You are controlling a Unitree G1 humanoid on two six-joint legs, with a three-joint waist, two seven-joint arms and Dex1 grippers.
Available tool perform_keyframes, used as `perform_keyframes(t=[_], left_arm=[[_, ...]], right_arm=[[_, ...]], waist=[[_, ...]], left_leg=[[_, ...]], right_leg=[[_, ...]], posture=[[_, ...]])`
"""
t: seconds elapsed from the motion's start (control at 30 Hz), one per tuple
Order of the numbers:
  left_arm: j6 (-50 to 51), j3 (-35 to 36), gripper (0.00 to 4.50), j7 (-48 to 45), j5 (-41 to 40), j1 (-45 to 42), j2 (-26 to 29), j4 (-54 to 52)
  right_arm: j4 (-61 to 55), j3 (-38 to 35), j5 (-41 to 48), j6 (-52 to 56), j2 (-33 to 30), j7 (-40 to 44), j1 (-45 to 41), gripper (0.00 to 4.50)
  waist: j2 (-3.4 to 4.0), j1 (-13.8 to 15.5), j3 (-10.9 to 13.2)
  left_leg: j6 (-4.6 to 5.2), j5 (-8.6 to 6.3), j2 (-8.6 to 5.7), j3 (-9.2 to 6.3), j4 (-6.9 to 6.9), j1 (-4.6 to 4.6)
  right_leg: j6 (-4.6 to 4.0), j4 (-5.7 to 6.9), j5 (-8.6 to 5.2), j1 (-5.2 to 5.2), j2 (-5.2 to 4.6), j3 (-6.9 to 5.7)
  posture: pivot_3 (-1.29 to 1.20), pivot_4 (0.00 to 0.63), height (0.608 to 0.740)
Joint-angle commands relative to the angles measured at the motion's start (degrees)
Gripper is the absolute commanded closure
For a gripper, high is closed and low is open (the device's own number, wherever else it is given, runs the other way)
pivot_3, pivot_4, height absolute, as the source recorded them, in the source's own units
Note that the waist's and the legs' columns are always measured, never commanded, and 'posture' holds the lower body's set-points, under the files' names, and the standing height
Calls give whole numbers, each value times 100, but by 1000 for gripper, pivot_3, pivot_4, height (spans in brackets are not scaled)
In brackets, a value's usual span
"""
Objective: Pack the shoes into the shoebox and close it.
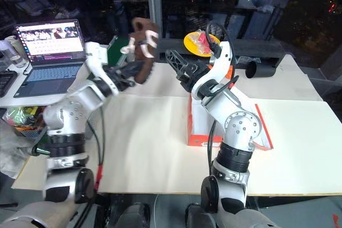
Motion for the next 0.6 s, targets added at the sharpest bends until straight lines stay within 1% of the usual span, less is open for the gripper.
perform_keyframes(t=[0.03,0.13,0.37,0.5,0.6], left_arm=[[347,-188,4471,16,-454,105,-145,-627],[437,-316,4471,-7,-554,147,-175,-727],[329,-536,4471,-224,-520,64,-82,-496],[92,-671,4500,-208,-282,-12,-55,-288],[-137,-785,4500,-205,-73,-12,-30,-201]], right_arm=[[-101,-26,394,-51,-15,-201,-326,0],[-128,30,539,-16,-90,-283,-331,0],[-199,113,710,-111,-200,-514,-340,0],[-267,184,648,-130,-272,-715,-194,977],[-300,226,683,-143,-320,-788,-146,2036]], waist=[[12,-59,5],[22,-173,7],[26,-184,9],[26,-153,9],[27,-135,9]], left_leg=[[0,0,-1,-3,0,0],[0,0,0,-6,0,5],[1,1,-3,-14,0,5],[1,1,-3,-15,0,1],[1,1,-4,-16,0,1]], right_leg=[[0,2,0,0,1,0],[0,6,0,-1,4,2],[1,4,-2,2,6,-1],[2,-2,-2,2,5,-3],[2,-4,-2,3,5,-4]], posture=[[0,150,719],[0,150,719],[0,150,719],[0,150,719],[0,150,719]])
